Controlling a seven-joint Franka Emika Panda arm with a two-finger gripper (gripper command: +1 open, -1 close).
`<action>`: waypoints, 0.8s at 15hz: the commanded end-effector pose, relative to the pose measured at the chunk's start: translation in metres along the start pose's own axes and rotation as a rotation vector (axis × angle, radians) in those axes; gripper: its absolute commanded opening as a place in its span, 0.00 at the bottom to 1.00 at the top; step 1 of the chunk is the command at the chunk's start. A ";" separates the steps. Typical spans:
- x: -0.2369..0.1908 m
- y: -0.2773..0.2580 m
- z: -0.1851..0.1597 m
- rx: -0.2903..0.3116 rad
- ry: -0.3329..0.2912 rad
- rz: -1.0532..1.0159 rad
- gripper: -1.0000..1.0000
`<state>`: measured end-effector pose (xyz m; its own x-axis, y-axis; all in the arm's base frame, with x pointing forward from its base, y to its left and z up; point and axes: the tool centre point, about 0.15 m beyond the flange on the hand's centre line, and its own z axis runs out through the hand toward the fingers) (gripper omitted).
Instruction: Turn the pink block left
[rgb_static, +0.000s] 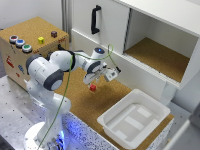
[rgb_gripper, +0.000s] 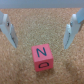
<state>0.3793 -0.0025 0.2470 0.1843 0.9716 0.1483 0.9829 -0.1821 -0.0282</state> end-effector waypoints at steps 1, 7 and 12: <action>-0.004 -0.029 -0.024 -0.039 0.009 0.375 1.00; -0.004 -0.066 -0.007 -0.114 -0.007 0.812 1.00; -0.002 -0.050 0.007 -0.195 0.029 1.214 1.00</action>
<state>0.3409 -0.0015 0.2556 0.9012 0.4329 0.0225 0.4333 -0.8978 -0.0785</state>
